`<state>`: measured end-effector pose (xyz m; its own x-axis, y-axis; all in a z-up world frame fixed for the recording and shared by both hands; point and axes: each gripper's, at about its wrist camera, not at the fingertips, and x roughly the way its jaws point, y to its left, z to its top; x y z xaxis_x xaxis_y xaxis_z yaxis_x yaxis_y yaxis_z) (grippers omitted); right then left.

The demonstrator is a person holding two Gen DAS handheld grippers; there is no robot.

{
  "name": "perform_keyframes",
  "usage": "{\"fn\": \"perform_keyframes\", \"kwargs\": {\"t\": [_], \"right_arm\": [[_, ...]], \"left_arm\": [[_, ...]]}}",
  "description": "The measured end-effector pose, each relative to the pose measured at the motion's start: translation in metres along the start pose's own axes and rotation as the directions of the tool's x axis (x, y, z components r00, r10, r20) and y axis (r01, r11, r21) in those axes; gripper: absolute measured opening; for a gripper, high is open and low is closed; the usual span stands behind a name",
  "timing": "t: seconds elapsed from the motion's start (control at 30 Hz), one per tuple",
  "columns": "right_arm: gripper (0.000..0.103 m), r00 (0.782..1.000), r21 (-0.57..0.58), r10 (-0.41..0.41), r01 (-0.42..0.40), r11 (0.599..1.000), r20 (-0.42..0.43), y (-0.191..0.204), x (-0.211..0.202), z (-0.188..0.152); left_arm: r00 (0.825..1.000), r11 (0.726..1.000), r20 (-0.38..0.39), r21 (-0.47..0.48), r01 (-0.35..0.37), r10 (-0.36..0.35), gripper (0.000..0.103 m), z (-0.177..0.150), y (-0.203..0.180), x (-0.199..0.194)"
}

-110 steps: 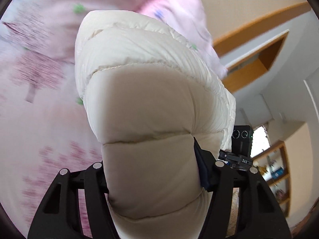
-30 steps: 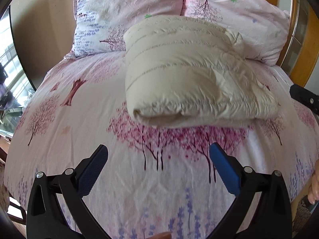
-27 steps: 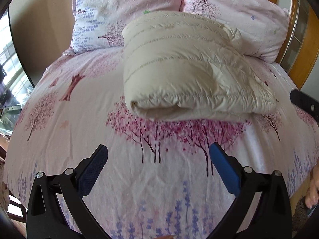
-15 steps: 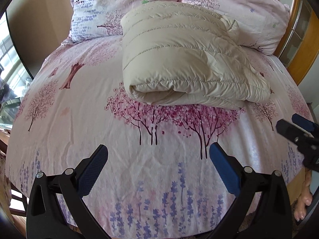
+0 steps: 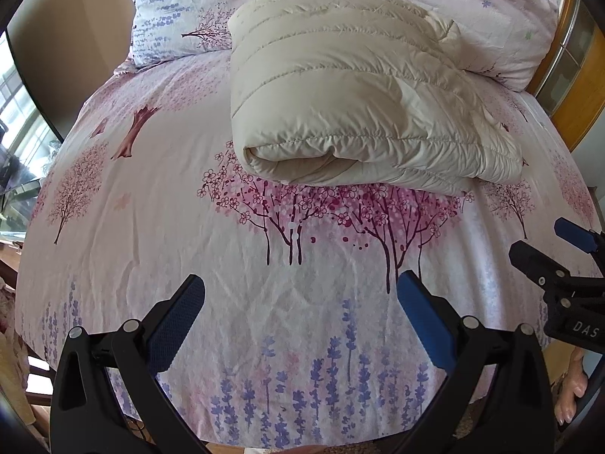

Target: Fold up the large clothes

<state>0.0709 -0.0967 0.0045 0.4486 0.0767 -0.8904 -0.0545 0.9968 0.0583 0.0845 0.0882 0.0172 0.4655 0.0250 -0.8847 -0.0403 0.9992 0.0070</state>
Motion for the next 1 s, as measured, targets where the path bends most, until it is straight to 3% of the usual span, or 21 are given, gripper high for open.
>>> {"fn": "perform_keyframes", "kwargs": {"t": [1.0], "right_arm": [[0.101,1.000,0.004,0.005,-0.005,1.000,-0.019,0.0009,0.0071,0.0025]], "left_arm": [[1.000,1.000,-0.012,0.000,0.015,-0.015,0.102,0.0027,0.0003,0.0043]]}}
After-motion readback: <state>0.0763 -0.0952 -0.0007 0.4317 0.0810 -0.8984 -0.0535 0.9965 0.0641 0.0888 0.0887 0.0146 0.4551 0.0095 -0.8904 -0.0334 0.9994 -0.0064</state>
